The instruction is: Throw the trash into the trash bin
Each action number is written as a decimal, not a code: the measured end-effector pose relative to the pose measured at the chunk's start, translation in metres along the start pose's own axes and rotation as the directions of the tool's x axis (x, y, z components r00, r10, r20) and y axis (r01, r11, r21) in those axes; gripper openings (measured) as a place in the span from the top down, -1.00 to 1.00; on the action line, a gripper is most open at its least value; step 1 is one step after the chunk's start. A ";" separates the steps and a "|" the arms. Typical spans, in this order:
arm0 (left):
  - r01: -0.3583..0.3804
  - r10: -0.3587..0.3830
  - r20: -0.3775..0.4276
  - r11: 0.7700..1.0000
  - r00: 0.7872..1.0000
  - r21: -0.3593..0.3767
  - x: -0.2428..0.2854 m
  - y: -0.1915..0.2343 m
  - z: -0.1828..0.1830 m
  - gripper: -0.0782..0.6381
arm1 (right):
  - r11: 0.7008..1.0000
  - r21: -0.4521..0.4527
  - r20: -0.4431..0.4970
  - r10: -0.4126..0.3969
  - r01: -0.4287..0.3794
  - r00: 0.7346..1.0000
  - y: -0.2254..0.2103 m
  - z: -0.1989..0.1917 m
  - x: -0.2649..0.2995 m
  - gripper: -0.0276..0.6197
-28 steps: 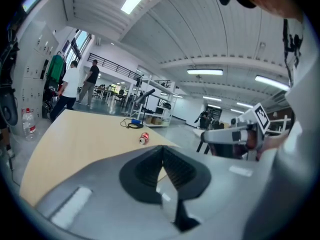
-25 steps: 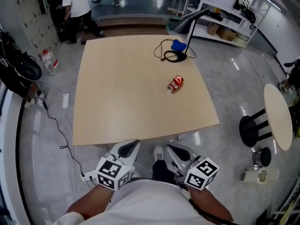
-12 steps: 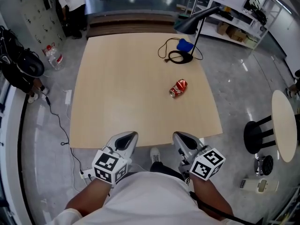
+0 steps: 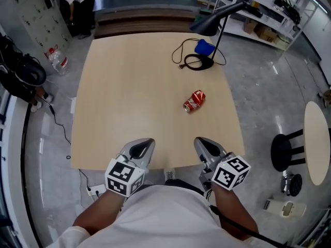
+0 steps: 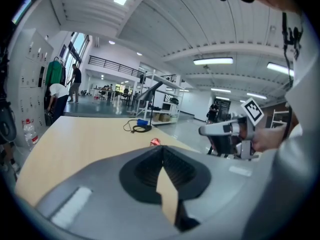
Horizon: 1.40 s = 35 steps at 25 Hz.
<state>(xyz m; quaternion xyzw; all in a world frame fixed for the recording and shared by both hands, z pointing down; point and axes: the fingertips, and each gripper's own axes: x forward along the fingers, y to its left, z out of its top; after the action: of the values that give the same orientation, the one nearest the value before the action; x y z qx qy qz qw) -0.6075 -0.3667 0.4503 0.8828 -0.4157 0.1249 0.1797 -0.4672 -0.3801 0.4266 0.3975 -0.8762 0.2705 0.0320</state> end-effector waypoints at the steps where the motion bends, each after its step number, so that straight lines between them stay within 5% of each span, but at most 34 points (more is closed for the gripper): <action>1: 0.001 -0.001 -0.014 1.000 1.000 0.001 0.006 0.001 0.000 0.76 | 1.000 0.004 -0.005 -0.001 0.001 1.000 -0.006 0.002 0.002 0.91; 9: 0.010 -0.011 -0.077 1.000 0.997 -0.018 0.047 0.005 0.002 0.76 | 1.000 -0.012 -0.089 0.019 -0.020 0.996 -0.057 0.006 0.013 0.91; 19: -0.051 0.059 -0.123 0.996 0.991 0.067 0.104 0.022 -0.010 0.76 | 0.991 0.085 -0.144 -0.092 0.105 0.985 -0.142 -0.015 0.052 0.91; 29: -0.058 0.064 -0.199 0.998 0.978 0.038 0.143 0.019 -0.023 0.76 | 0.983 0.146 -0.215 -0.078 0.111 0.973 -0.176 -0.038 0.091 0.82; 35: -0.050 0.049 -0.239 0.999 0.970 0.002 0.159 0.018 -0.037 0.76 | 0.964 0.224 -0.214 -0.096 0.145 0.972 -0.202 -0.049 0.104 0.61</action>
<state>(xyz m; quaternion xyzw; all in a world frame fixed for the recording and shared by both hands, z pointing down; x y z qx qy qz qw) -0.5246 -0.4713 0.5468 0.8504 -0.4131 0.2340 0.2268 -0.4016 -0.5351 0.5872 0.4219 -0.8039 0.4097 0.0890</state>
